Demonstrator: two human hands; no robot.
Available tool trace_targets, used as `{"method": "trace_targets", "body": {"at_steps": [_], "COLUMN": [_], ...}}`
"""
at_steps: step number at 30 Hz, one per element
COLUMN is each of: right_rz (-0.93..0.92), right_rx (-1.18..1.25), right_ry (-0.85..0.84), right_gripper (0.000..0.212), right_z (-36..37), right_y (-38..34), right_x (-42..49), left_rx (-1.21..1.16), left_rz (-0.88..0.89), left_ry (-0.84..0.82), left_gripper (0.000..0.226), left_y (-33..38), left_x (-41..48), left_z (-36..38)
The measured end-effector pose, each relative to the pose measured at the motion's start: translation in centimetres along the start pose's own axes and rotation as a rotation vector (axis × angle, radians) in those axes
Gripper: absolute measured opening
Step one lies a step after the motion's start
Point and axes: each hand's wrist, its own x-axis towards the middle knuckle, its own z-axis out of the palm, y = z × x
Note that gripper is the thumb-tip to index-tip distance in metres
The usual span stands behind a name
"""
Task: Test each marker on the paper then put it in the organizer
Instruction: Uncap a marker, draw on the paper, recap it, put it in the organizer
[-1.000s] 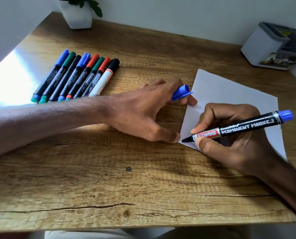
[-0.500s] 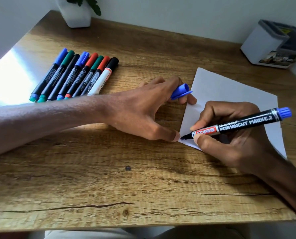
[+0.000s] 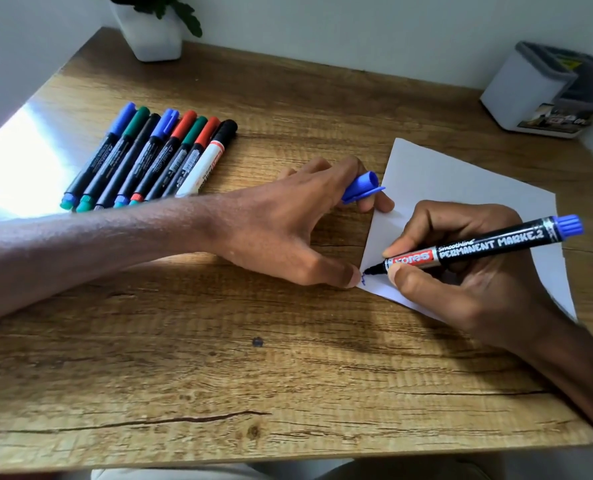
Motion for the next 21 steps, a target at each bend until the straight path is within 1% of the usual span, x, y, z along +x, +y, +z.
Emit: {"method": "trace_targets", "body": {"at_steps": [7,11,16,19,21], "right_rz": [0.027,0.023,0.020,0.024,0.020], "right_rx": [0.006,-0.004,-0.016,-0.023,-0.031], "right_ry": [0.014,0.028,0.039,0.045,0.053], "right_gripper": [0.006,0.006,0.006,0.007,0.007], "right_z": [-0.03,0.02,-0.05,-0.02,0.00], "right_y": [0.19,0.19,0.26,0.30,0.36], "right_x": [-0.06,0.07,0.15,0.18,0.21], "left_rx": [-0.016,-0.014,-0.011,-0.004,0.001], "left_rz": [-0.018,-0.036,-0.035,-0.045,-0.047], "left_ry": [-0.001,0.019,0.007,0.010,0.010], "left_gripper": [0.055,0.062,0.060,0.062,0.058], "left_y": [-0.25,-0.42,-0.17,-0.24,-0.39], "left_x": [0.12,0.15,0.18,0.19,0.22], "left_z": [0.14,0.24,0.11,0.12,0.18]}}
